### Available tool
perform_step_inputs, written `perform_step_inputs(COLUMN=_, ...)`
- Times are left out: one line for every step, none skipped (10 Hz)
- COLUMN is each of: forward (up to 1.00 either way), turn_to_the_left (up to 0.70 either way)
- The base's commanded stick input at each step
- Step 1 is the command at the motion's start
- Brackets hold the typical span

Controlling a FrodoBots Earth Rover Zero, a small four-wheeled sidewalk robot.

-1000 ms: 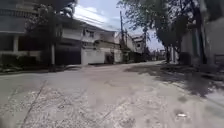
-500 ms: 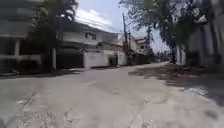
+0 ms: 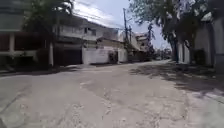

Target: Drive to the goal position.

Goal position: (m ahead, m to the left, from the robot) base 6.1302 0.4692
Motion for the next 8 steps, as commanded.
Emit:
perform_step_inputs(forward=1.00, turn_to_the_left=-0.12)
perform_step_inputs(forward=1.00, turn_to_the_left=0.00)
perform_step_inputs(forward=1.00, turn_to_the_left=0.00)
perform_step_inputs(forward=1.00, turn_to_the_left=0.00)
perform_step_inputs(forward=1.00, turn_to_the_left=0.00)
perform_step_inputs(forward=1.00, turn_to_the_left=0.00)
perform_step_inputs(forward=1.00, turn_to_the_left=0.00)
perform_step_inputs(forward=1.00, turn_to_the_left=0.00)
